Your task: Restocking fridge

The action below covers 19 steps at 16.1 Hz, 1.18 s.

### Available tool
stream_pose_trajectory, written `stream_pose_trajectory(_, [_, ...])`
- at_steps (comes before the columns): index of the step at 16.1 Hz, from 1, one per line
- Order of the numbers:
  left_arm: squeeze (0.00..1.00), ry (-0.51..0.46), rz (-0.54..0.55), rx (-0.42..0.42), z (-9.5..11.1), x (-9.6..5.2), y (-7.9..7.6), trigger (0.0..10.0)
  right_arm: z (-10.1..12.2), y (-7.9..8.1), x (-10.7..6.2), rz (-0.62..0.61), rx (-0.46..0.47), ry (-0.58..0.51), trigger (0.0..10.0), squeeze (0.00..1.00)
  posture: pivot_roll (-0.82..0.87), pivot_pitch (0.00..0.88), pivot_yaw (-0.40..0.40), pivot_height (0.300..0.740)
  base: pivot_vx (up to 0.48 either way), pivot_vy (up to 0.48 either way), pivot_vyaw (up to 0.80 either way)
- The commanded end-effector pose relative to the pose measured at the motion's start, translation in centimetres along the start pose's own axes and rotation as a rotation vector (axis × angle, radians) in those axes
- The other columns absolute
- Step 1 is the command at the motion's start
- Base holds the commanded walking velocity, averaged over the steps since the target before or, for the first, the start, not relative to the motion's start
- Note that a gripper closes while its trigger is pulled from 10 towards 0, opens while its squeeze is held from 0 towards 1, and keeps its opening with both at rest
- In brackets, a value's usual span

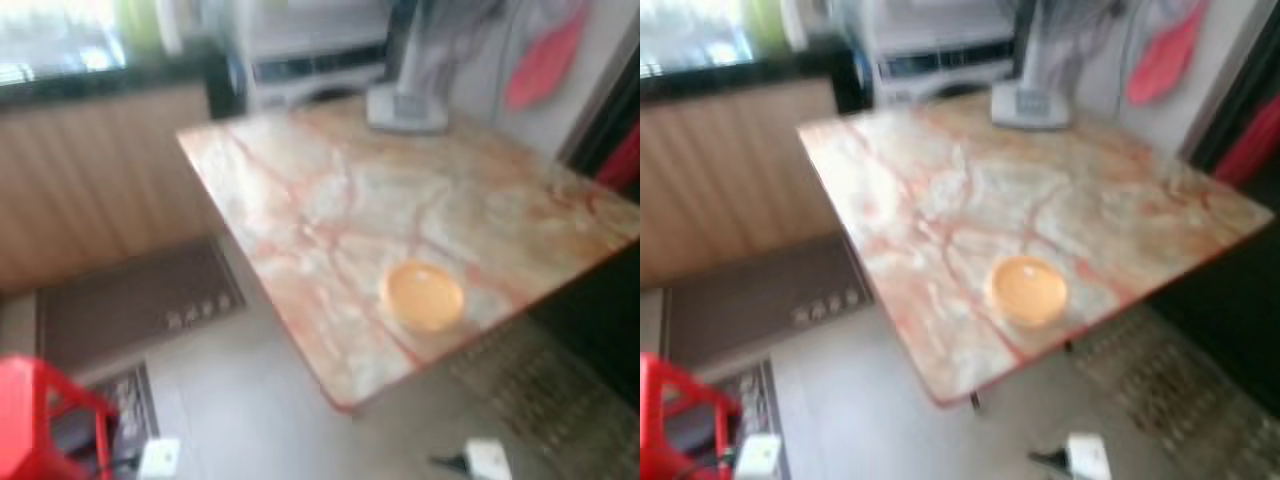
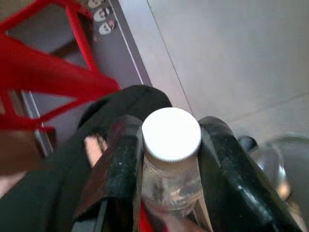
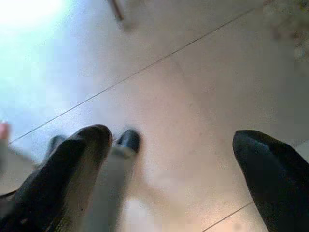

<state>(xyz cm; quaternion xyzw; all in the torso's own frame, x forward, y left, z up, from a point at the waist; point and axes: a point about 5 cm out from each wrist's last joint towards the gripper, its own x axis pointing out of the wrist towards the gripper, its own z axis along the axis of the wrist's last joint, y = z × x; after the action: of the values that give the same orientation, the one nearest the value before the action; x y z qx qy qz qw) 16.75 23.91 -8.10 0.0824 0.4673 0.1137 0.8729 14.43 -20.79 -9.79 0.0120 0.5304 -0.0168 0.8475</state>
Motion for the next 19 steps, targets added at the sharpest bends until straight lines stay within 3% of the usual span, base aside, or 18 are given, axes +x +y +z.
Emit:
stream_pose_trajectory(1, [0.00,0.008,0.026,0.018,-0.35,-0.04,0.66,10.0,-0.34,-0.17,-0.04,-0.006,0.000,0.020,10.0,0.00,0.12,0.000,-0.058,0.740,0.000,0.000,-0.80])
stream_pose_trajectory(19, [0.00,0.017,0.027,0.015,-0.48,-0.05,0.65,10.0,-0.37,-0.15,-0.05,0.004,-0.010,0.021,10.0,0.00,0.13,0.000,-0.065,0.740,0.000,0.000,-0.80])
